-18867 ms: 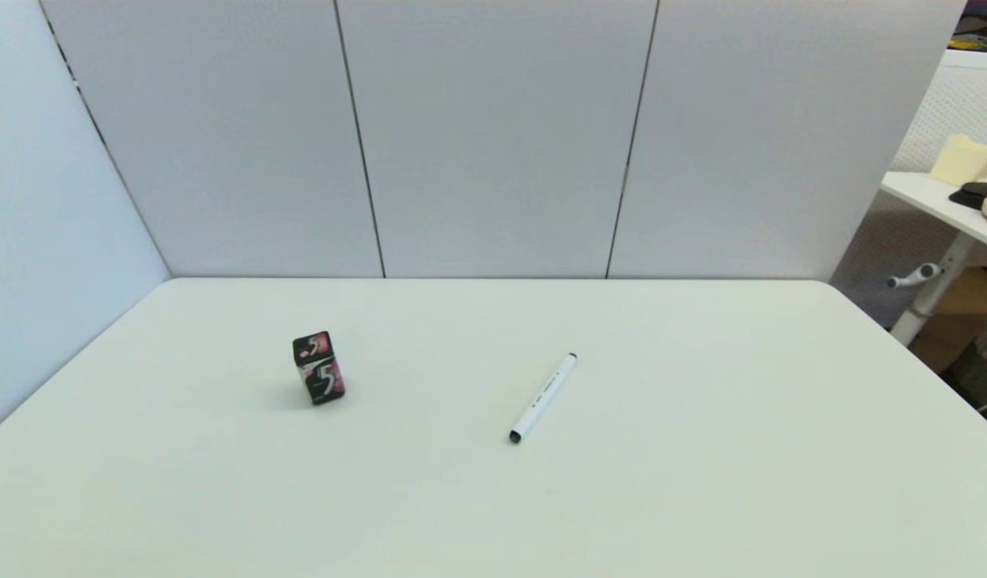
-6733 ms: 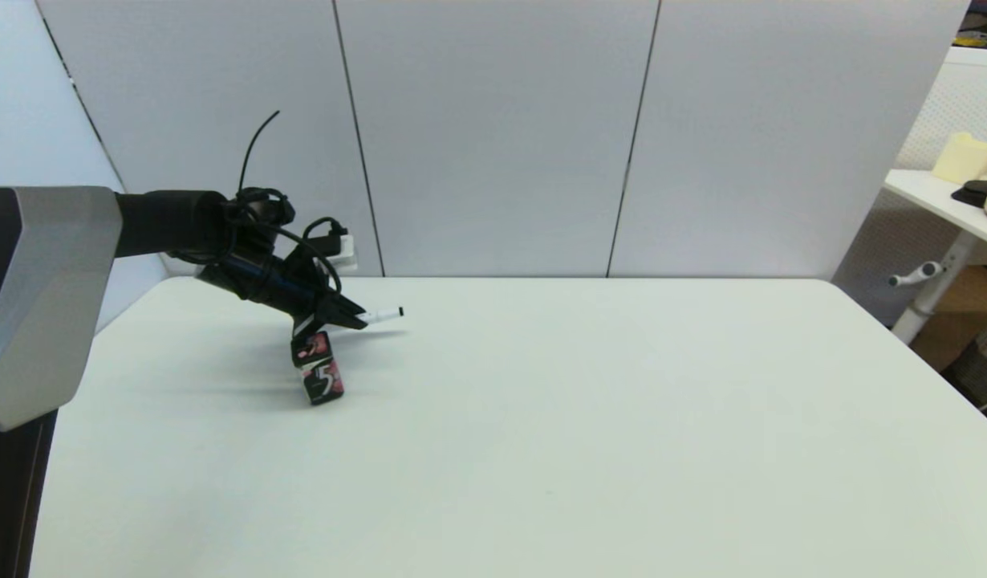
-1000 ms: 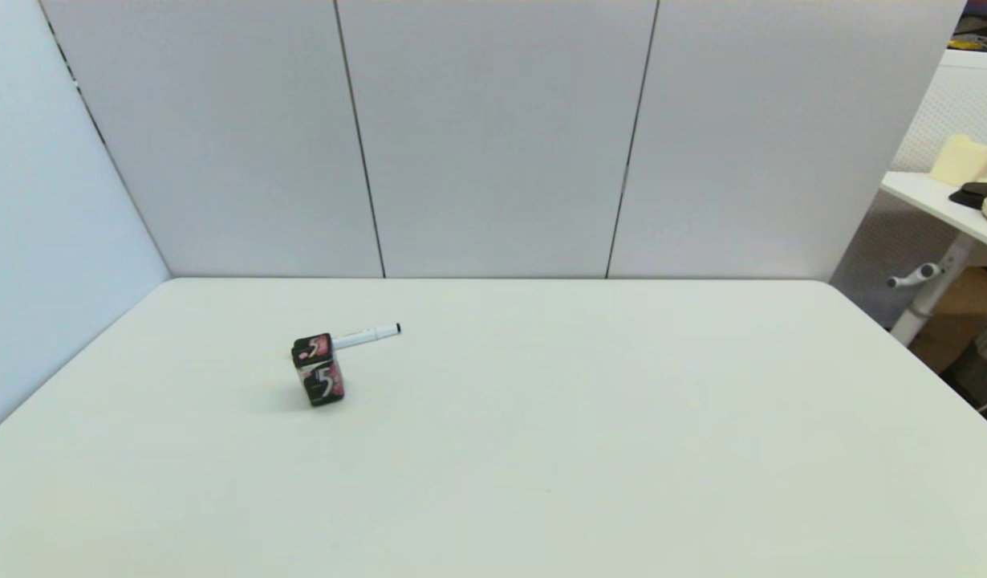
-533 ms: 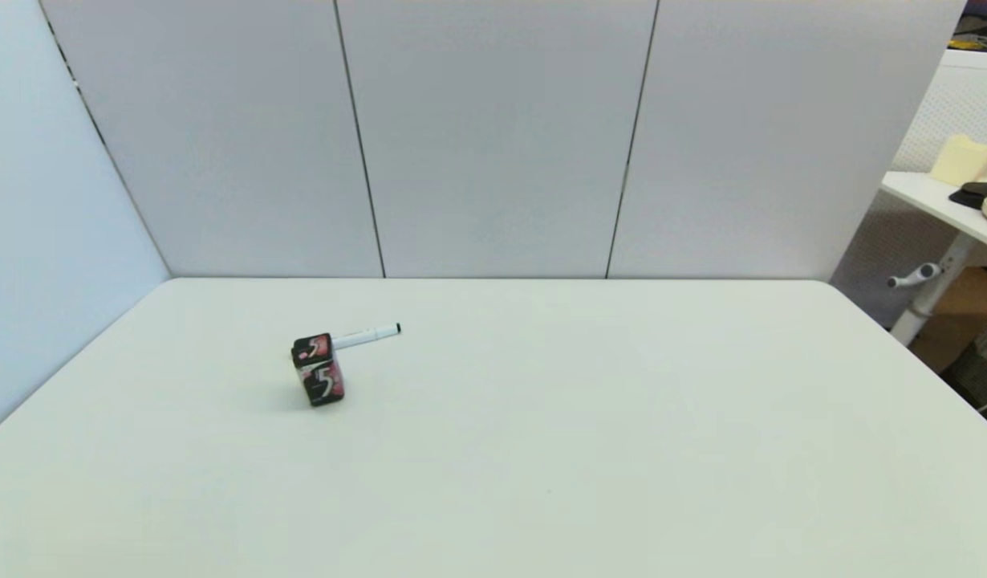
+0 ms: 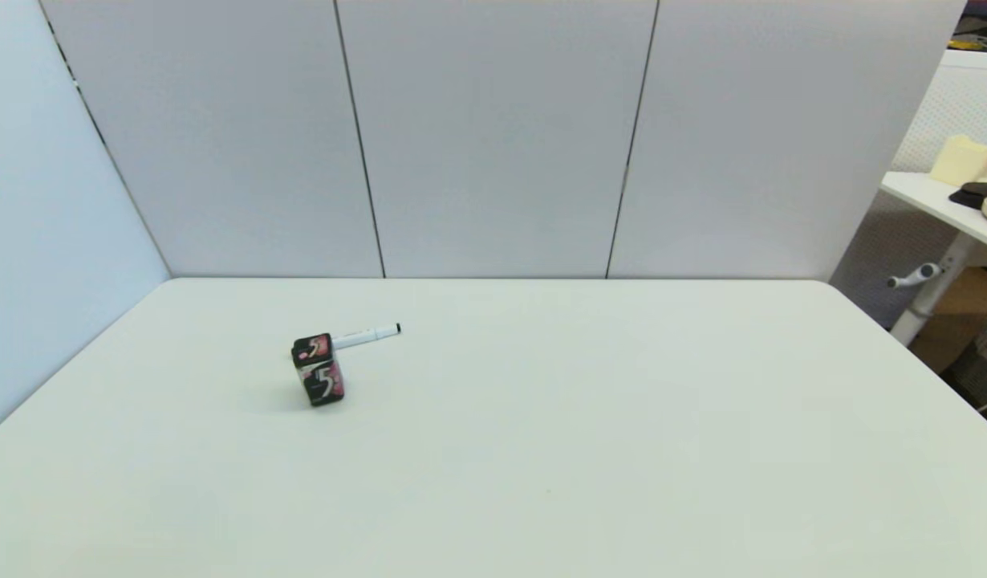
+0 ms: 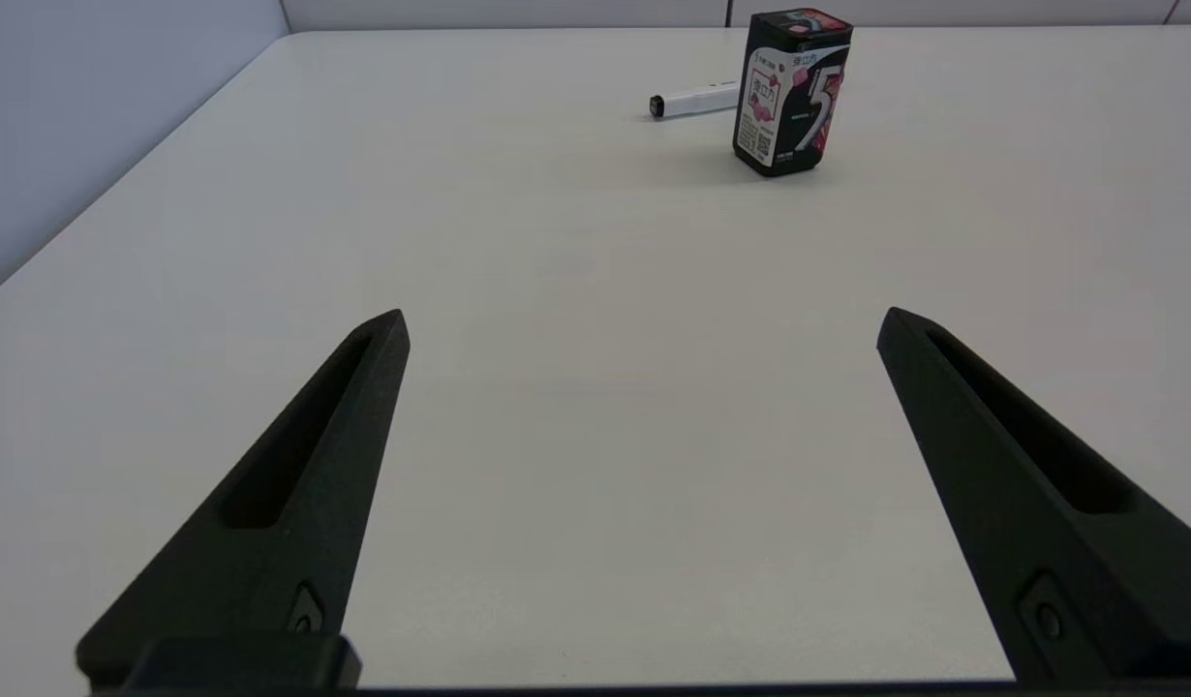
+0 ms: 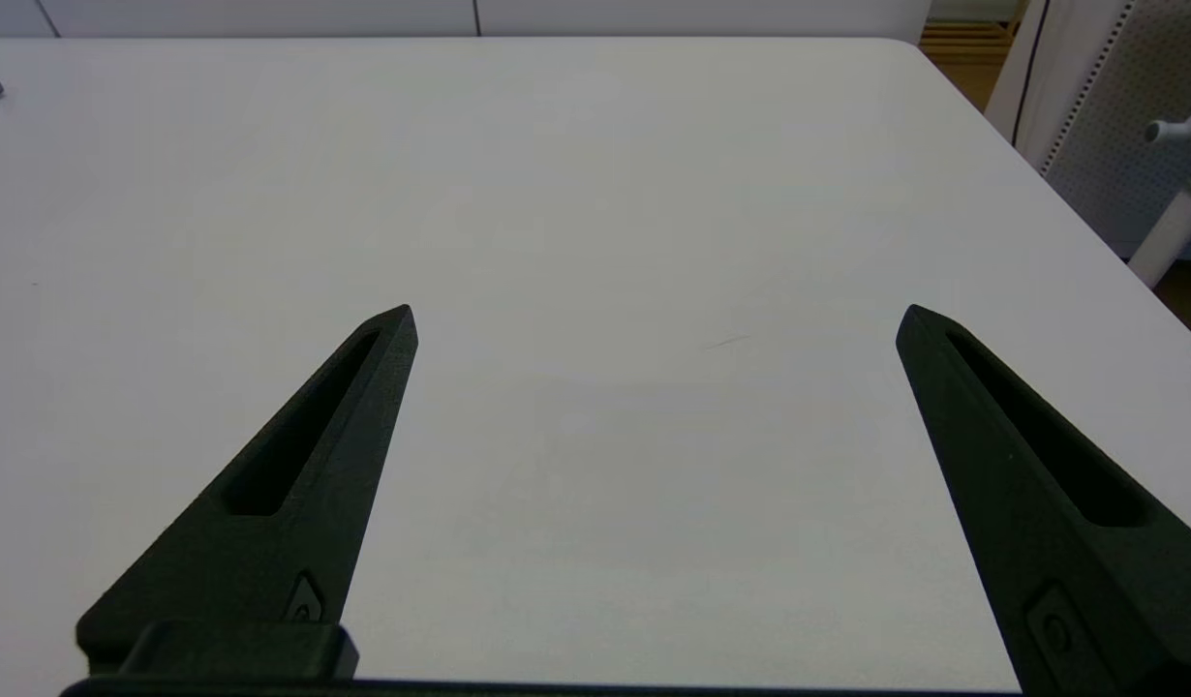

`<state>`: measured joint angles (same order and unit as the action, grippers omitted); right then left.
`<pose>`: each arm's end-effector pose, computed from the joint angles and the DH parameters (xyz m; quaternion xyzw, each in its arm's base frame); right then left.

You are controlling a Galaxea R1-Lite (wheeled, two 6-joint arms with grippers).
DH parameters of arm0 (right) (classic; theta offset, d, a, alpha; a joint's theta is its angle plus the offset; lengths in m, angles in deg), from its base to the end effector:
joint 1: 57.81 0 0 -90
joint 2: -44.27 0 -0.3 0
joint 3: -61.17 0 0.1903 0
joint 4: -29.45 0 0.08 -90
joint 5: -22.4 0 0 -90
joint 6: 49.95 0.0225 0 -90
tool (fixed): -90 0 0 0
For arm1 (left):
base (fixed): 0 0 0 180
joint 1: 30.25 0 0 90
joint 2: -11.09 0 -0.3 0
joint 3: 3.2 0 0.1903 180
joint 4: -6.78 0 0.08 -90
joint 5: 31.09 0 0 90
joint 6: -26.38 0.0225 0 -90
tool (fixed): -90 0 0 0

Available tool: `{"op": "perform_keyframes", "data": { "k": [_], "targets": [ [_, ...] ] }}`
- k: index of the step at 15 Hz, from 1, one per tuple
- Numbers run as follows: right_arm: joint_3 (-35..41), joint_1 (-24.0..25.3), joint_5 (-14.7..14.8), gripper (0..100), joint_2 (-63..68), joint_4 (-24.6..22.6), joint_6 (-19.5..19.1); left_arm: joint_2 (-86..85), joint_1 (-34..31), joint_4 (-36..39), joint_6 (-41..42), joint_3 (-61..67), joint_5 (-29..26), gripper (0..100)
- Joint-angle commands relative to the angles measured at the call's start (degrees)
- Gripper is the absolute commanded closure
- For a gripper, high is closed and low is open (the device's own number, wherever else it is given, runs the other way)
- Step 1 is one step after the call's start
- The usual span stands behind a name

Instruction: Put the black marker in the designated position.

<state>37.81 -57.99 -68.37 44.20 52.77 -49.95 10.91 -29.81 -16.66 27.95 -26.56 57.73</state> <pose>-0.0229 0.0004 0.0755 0.0000 -0.0010 0.0051 1.0000 -0.0230 -0.0003 0.0752 0.0137 -0.0011 -0.0141 0.9998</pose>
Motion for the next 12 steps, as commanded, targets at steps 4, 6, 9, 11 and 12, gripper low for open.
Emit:
{"op": "perform_keyframes", "data": {
  "k": [4, 6, 9, 11, 12],
  "targets": [
    [0.0, 0.0, 0.1, 0, 0.1, 0.0, -0.3, 0.1, 0.0, 0.0, 0.0, 0.0, 0.0, 0],
    [0.0, 0.0, 0.8, 0, 0.1, 0.0, 0.4, 0.1, 0.0, 0.0, 0.0, 0.0, 0.0, 0],
    [0.0, 0.0, 0.8, 0, 0.1, -0.1, 0.2, 0.1, 0.0, 0.0, 0.0, 0.0, 0.0, 0],
    [0.0, 0.0, 0.8, 0, 0.1, 0.0, 0.4, 0.1, 0.0, 0.0, 0.0, 0.0, 0.0, 0],
    [0.0, 0.0, 0.8, 0, 0.1, 0.0, 0.4, 0.1, 0.0, 0.0, 0.0, 0.0, 0.0, 0]
  ]
}}
